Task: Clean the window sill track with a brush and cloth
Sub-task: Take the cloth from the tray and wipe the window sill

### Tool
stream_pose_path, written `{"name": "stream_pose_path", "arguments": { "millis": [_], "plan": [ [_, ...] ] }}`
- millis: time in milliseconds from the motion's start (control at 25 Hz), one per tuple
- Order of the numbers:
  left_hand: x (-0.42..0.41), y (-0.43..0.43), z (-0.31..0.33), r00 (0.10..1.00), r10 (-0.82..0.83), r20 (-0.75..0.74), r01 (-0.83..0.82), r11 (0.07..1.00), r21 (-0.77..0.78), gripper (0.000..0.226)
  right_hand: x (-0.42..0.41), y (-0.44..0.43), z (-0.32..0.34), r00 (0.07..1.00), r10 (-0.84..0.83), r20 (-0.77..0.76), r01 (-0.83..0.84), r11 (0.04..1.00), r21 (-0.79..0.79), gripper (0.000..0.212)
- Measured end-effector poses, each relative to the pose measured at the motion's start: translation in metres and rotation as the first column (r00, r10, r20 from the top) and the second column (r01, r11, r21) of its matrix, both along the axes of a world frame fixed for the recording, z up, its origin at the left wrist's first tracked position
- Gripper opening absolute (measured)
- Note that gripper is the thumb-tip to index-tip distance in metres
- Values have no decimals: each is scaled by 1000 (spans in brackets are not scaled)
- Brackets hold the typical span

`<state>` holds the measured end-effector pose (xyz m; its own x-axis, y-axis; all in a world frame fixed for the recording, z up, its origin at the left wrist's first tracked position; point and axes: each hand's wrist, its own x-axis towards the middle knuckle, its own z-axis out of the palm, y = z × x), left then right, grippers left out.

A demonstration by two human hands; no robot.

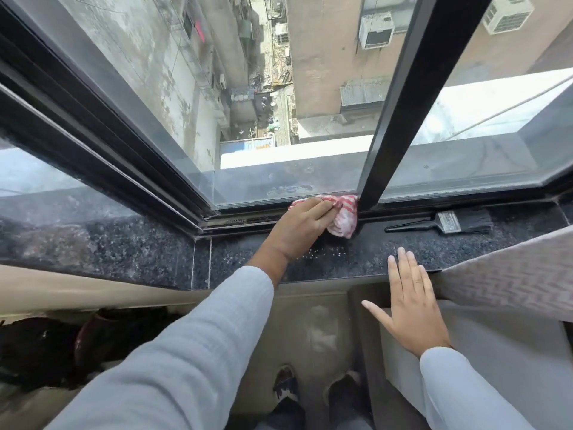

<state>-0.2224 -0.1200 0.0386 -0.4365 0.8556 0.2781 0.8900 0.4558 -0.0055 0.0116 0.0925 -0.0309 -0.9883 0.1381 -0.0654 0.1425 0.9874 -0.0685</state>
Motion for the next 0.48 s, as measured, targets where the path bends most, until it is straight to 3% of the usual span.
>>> {"name": "stream_pose_path", "arguments": {
  "millis": [160, 320, 480],
  "plan": [
    [-9, -100, 4, 984, 161, -77, -161, 987, 4, 36, -2, 0, 2, 1000, -6, 19, 6, 1000, -4, 109],
    [7, -168, 4, 832, 545, 106, -552, 831, 62, 40, -1, -2, 2, 999, -18, 30, 18, 1000, -6, 112],
    [12, -133, 8, 669, 676, 309, -735, 663, 142, 44, 0, -2, 3, 999, -18, 37, 18, 1000, -4, 116]
  ]
}}
